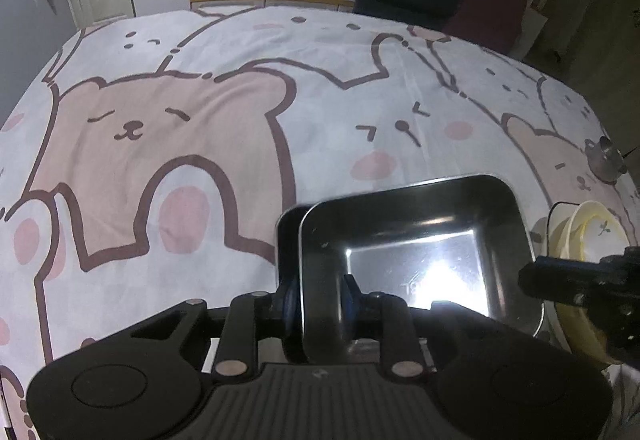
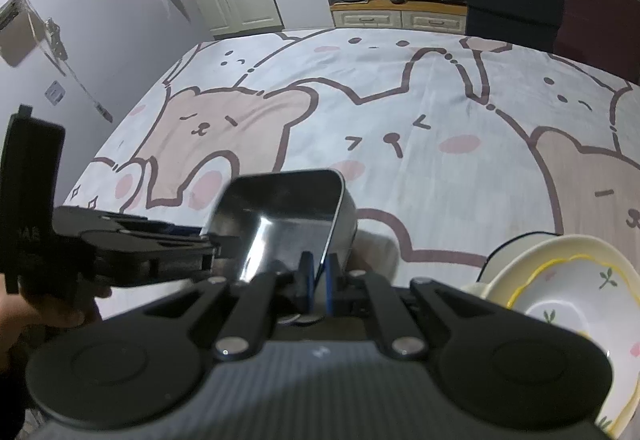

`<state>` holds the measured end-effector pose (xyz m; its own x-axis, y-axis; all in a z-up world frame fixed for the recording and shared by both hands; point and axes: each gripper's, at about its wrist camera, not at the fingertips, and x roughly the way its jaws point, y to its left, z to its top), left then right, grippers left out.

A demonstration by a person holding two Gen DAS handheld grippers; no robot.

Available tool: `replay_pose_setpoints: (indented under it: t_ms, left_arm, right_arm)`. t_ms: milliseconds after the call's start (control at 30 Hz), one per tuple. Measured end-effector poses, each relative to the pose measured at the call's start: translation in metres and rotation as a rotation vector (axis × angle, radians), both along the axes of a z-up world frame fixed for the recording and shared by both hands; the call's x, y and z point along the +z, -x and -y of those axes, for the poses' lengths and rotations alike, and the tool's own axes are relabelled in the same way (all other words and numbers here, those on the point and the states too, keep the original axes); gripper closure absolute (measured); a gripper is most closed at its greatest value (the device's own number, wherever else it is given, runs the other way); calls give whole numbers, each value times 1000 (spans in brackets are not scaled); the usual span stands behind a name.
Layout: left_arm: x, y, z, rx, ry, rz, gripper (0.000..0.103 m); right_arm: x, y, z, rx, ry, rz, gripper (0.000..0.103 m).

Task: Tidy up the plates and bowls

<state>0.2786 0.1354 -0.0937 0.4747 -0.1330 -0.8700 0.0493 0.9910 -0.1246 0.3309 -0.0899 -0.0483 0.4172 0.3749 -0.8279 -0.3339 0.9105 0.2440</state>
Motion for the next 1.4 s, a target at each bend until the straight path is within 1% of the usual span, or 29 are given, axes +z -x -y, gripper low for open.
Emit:
replay_pose_setpoints:
  t_ms: [100, 267, 533, 567, 633, 667, 900, 1067, 1133, 1200, 1300, 1400]
  left_arm:
    - [1, 1, 2, -8, -16, 3, 77]
    - [3, 2, 0, 0, -17, 6, 77]
    - [17, 7, -3, 0, -11, 32, 77]
    - [18, 7, -3, 3, -9, 35, 76]
    - [20, 8, -6, 13, -5, 39, 71]
    - [21, 9, -8, 20, -6, 40, 71]
    - [15, 8, -18, 48, -21, 7, 69]
    - [10, 8, -20, 47, -24, -12, 67]
    - [10, 9, -21, 44, -22, -14, 62]
    - [10, 9, -21, 41, -21, -16, 61]
    - [10, 10, -20, 37, -20, -17, 60]
    - [11, 11, -19, 34, -18, -17, 52]
  right_arm:
    - [0, 3, -1, 8, 7, 4, 96]
    - [0, 3, -2, 9, 4, 1, 96]
    - [-4, 0, -3, 7, -4, -10, 96]
    - [-4, -1, -3, 4, -6, -12, 96]
    - [-6, -3, -3, -3, -10, -20, 96]
    - [-7, -4, -3, -6, -10, -25, 97]
    - [-19, -12, -2, -30, -20, -81, 97]
    - [-27, -15, -4, -36, 5, -97, 97]
    - [-30, -16, -5, -37, 10, -107, 96]
    - [-32, -18, -4, -42, 9, -125, 93]
    - [-34, -19, -3, -47, 11, -141, 91]
    - [-35, -19, -3, -46, 11, -144, 77]
